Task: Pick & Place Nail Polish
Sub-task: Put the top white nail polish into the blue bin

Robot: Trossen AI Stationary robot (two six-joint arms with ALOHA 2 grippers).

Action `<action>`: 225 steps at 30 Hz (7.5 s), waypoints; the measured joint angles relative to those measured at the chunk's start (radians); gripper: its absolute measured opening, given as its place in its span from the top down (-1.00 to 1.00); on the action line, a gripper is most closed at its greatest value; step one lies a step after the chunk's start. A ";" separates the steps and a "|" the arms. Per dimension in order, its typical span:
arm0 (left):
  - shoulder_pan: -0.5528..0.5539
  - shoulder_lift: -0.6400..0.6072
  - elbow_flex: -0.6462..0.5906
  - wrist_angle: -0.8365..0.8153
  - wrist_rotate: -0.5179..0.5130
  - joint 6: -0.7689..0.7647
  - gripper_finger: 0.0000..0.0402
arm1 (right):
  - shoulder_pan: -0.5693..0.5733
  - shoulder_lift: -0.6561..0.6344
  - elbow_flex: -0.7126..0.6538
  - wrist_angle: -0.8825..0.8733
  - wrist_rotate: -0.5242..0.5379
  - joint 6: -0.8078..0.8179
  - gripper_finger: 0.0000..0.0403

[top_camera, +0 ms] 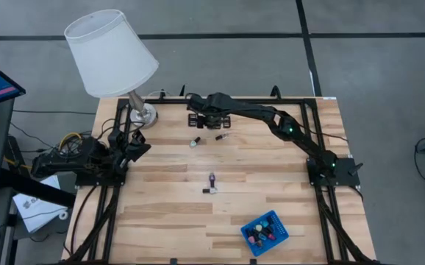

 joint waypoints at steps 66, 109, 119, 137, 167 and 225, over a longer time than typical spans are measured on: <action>-0.068 0.000 0.000 0.000 0.000 0.000 1.00 | -0.181 -0.010 0.002 0.030 -0.113 -2.193 -0.34; -0.068 0.153 0.000 0.208 -0.153 -0.113 1.00 | -0.067 -0.656 0.024 -0.181 -0.222 -1.410 -0.34; -0.068 0.175 0.009 0.328 -0.298 -0.171 1.00 | -0.012 -0.897 0.017 -0.240 -0.276 -1.318 -0.34; 0.077 1.048 0.638 -0.147 -0.127 0.061 0.81 | -0.007 -1.377 -0.394 -0.126 -0.229 -1.133 -0.34; 0.261 1.765 0.884 -0.155 -0.246 0.262 -0.11 | -0.001 -1.927 -1.220 0.409 -0.230 -0.987 -0.34; 0.381 2.037 1.151 -0.456 -0.177 0.266 0.57 | -0.002 -2.200 -1.537 0.689 -0.206 -0.736 -0.34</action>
